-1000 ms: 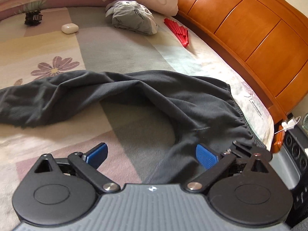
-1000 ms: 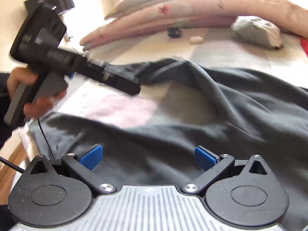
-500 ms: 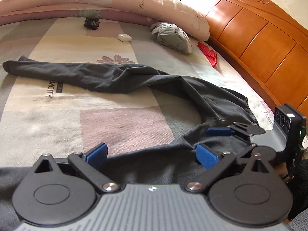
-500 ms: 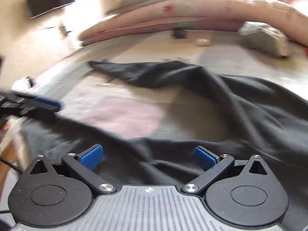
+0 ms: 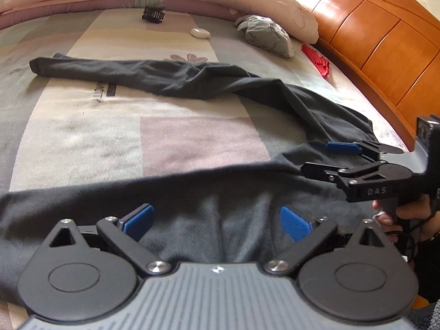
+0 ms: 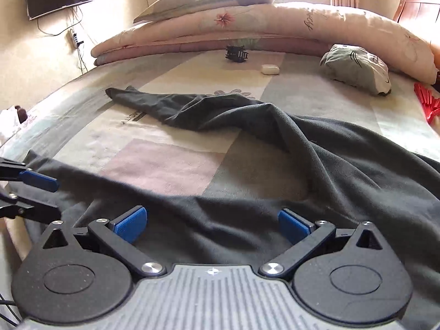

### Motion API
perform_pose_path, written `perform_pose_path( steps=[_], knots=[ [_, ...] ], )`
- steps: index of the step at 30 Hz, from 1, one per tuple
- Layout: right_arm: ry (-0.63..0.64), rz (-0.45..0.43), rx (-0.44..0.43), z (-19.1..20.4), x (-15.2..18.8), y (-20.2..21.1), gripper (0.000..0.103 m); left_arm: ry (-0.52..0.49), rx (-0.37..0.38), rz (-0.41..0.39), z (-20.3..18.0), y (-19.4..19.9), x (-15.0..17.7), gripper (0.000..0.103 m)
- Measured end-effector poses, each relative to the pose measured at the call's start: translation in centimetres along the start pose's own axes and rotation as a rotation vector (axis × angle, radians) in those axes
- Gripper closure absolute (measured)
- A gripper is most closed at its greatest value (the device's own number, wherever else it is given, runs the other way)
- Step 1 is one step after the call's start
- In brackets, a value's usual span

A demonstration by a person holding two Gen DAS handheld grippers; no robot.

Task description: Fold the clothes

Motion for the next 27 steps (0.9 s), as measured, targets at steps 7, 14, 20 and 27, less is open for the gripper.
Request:
perform_pose_path(
  steps=[7,14,20,27],
  knots=[
    [0.124,0.077,-0.034,4.0,5.3,2.1,0.0,-0.038,-0.01,0.061,-0.2,-0.8,4.6,0.005],
    [0.208,0.065,-0.135,8.4,4.9,2.2,0.008,-0.113,-0.096,0.049,1.4,2.3,4.1,0.005],
    [0.321,0.049,-0.215,12.5,4.7,2.3,0.04,-0.22,-0.279,0.017,4.6,3.5,2.4,0.005],
    [0.292,0.114,-0.235,13.4,6.4,2.1,0.039,-0.068,-0.29,0.141,10.5,4.5,6.7,0.004]
  ],
)
Point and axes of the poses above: each gripper's, at about its wrist camera, not at the fingertips, and y roughly against the way its jaws point, z to its left, x to its underside, the point moved 9 cm from there along -y, roughly the way its jaws point, and after that the axes turned 5 degrees about x, right-handed, at the moved point
